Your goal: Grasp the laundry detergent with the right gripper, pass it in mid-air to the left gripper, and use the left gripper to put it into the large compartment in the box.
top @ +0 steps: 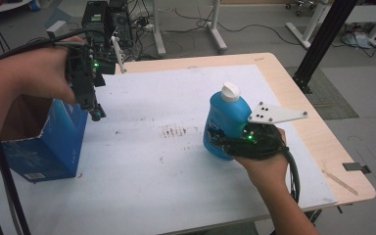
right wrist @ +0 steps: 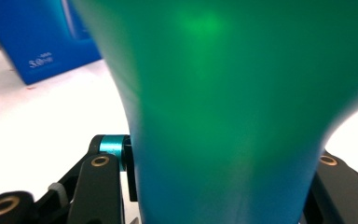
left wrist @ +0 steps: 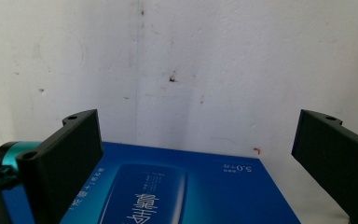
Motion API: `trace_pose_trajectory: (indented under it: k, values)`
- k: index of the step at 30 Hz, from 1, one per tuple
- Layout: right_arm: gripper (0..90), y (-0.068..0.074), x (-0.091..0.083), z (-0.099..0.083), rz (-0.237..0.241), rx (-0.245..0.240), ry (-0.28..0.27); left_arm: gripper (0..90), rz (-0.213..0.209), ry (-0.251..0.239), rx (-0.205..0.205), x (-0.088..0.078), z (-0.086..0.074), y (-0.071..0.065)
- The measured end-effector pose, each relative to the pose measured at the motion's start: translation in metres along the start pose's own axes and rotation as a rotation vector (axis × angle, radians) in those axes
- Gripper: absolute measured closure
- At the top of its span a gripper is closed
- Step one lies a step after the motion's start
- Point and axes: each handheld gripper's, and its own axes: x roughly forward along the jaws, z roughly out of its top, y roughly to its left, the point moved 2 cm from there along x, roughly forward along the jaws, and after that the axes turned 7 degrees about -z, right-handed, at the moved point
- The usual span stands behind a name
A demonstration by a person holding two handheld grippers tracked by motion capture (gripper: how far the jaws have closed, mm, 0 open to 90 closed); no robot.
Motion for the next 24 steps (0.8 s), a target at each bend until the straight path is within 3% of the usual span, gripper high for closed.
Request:
trace_pose_trajectory:
  k: [4, 5, 6, 7, 8, 13, 20, 21, 23, 24]
  values:
    - [46.2, 0.003, 0.0, 0.012, 0.052, -0.014, 0.004, 1.7, -0.007, -0.008, 0.017, -0.003, 0.003, -0.006]
    - [46.2, 0.006, 0.001, 0.019, 0.087, -0.031, 0.008, 1.7, -0.012, -0.01, 0.03, -0.006, 0.006, -0.011]
    - [46.2, 0.006, 0.001, 0.019, 0.087, -0.031, 0.008, 1.7, -0.012, -0.01, 0.03, -0.006, 0.006, -0.011]
    - [46.2, 0.011, 0.003, 0.028, 0.146, -0.051, 0.02, 1.7, -0.014, -0.011, 0.045, -0.008, 0.009, -0.017]
    - [46.2, 0.013, 0.005, 0.032, 0.175, -0.062, 0.026, 1.7, -0.018, -0.012, 0.057, -0.01, 0.011, -0.021]
    - [46.1, 0.029, 0.015, 0.045, 0.283, -0.126, 0.057, 1.7, -0.039, -0.005, 0.108, -0.016, 0.021, -0.039]
    - [46.1, 0.049, 0.032, 0.05, 0.413, -0.174, 0.082, 1.7, -0.053, 0.009, 0.159, -0.024, 0.033, -0.061]
    - [46.1, 0.049, 0.032, 0.05, 0.413, -0.174, 0.082, 1.7, -0.053, 0.009, 0.159, -0.024, 0.033, -0.061]
    - [46.1, 0.055, 0.039, 0.049, 0.471, -0.177, 0.086, 1.7, -0.053, 0.011, 0.168, -0.026, 0.035, -0.066]
    - [46.1, 0.055, 0.039, 0.049, 0.471, -0.177, 0.086, 1.7, -0.054, 0.014, 0.167, -0.027, 0.036, -0.067]
